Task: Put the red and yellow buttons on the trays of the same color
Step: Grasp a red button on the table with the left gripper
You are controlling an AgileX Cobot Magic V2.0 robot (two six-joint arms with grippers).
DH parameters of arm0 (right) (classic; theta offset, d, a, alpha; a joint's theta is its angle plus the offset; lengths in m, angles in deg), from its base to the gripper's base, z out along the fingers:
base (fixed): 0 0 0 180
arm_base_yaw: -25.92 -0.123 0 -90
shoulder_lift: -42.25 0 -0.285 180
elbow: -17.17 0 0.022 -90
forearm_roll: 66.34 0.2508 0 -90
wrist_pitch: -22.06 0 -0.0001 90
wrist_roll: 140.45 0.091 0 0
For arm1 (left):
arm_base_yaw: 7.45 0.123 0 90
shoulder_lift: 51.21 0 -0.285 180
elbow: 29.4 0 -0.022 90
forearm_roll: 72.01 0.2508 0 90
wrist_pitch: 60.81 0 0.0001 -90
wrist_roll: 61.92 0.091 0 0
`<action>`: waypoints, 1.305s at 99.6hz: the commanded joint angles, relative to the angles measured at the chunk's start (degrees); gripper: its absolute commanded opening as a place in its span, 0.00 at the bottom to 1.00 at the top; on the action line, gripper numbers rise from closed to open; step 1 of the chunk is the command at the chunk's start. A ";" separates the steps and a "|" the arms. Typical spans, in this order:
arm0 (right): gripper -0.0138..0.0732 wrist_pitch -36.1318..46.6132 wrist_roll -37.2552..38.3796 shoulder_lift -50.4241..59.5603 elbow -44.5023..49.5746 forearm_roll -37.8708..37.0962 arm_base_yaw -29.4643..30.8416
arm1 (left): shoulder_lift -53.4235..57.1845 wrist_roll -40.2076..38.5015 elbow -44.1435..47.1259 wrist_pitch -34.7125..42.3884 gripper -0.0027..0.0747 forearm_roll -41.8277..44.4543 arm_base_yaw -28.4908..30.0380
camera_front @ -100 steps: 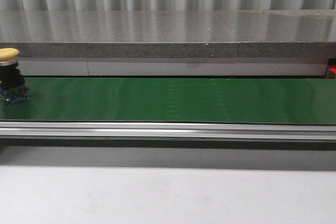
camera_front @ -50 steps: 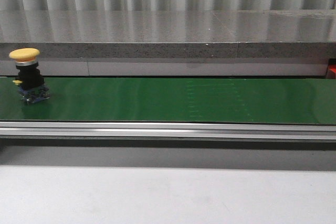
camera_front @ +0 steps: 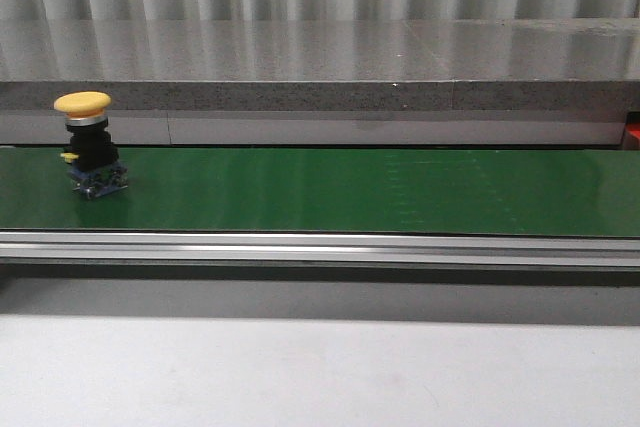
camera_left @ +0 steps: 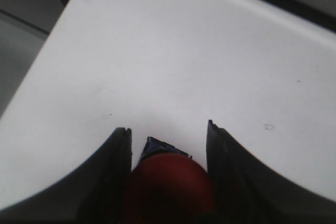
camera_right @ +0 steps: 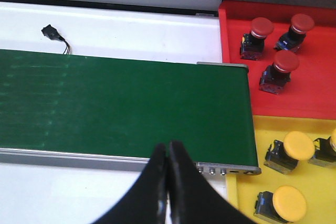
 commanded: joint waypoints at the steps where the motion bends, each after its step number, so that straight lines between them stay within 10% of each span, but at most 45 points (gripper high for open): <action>1: 0.02 3.32 -0.44 0.09 -1.41 -0.30 -0.15 | 8.08 -0.02 -1.76 -0.77 0.01 -0.81 -0.98; 69: 0.02 3.32 -0.44 0.09 -1.41 -0.30 -0.15 | 23.31 1.72 13.46 -0.77 0.01 -1.69 -15.62; 130: 0.02 3.32 -0.44 0.09 -1.41 -0.30 -0.15 | 15.75 1.72 16.61 4.43 0.08 -2.50 -15.82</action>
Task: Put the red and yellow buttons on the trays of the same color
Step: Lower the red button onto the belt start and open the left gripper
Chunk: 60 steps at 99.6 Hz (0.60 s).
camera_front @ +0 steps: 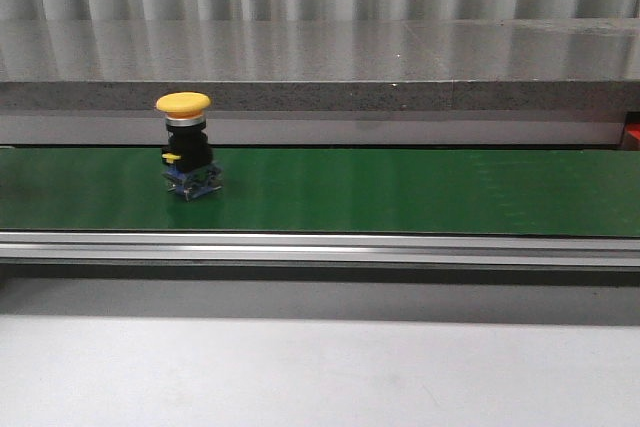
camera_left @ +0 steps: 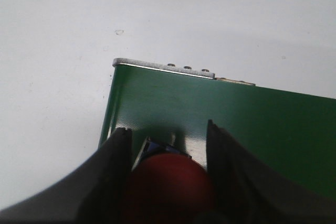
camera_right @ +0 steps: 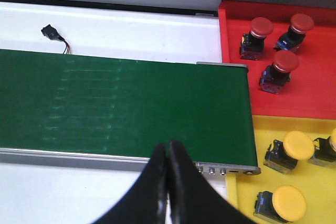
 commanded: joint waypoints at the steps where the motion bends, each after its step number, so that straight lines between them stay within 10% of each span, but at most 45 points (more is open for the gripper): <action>1: 0.02 3.32 -0.44 0.09 -1.41 -0.30 -0.15 | 1.61 -0.05 -1.49 3.32 0.10 -0.76 -0.35; 32: 0.02 3.32 -0.44 0.09 -1.41 -0.30 -0.15 | 1.83 1.09 -1.49 2.29 0.92 -2.44 -0.35; 60: 0.02 3.32 -0.44 0.09 -1.41 -0.30 -0.15 | 8.94 1.81 -1.59 2.43 0.87 -2.52 -0.35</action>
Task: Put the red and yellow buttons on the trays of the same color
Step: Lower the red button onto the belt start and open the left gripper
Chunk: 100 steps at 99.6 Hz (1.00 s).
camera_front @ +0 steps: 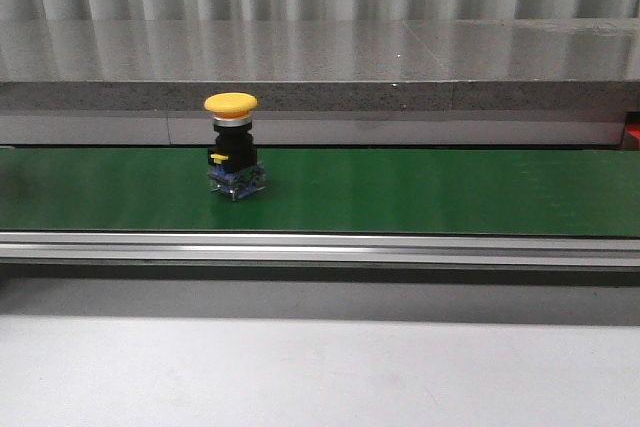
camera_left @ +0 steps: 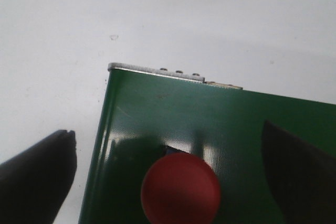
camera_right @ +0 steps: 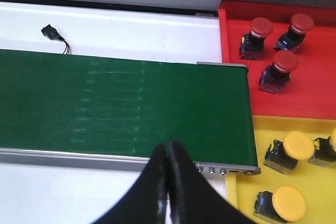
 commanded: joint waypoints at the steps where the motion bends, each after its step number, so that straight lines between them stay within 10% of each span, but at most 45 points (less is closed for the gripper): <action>1: 0.02 3.32 -0.44 0.09 -1.41 -0.30 -0.15 | 5.96 0.50 -1.59 2.78 0.87 -0.88 -0.35; 73: 0.02 3.32 -0.44 0.09 -1.41 -0.30 -0.15 | 47.21 1.49 22.77 4.48 0.84 -0.88 -7.75; 100: 0.02 3.32 -0.44 0.09 -1.41 -0.30 -0.15 | 56.65 1.49 30.92 4.48 0.36 -0.88 -7.75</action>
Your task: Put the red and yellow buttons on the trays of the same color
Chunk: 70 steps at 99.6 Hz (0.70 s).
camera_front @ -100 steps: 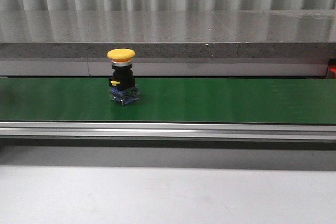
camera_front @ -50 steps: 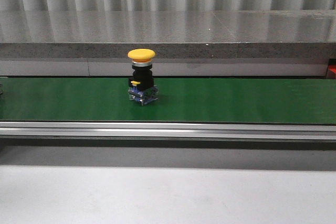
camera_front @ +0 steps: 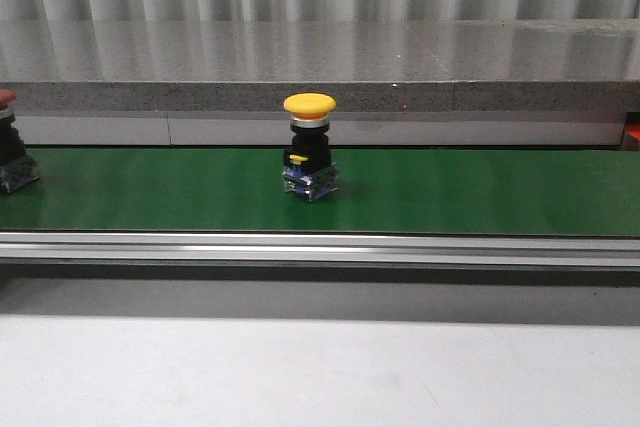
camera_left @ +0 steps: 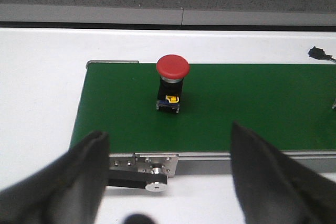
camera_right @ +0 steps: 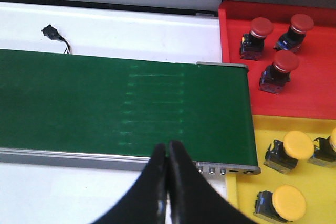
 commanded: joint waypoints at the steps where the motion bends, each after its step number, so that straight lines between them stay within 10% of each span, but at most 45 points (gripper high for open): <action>1: 0.02 3.32 -0.44 0.09 -1.41 -0.30 -0.15 | 1.50 0.05 -0.07 4.35 0.34 -0.66 -0.47; 14: 0.02 3.32 -0.44 0.09 -1.41 -0.30 -0.15 | 1.95 0.05 0.42 4.35 0.02 -0.66 -0.47; 48: 0.04 3.29 -0.44 0.10 -1.41 -0.30 -0.15 | 1.95 0.05 0.42 4.15 0.01 -0.01 -0.47; 70: 0.63 1.85 -0.44 0.10 -1.41 -0.30 -0.15 | 1.95 0.05 0.42 4.15 0.01 -0.01 -0.47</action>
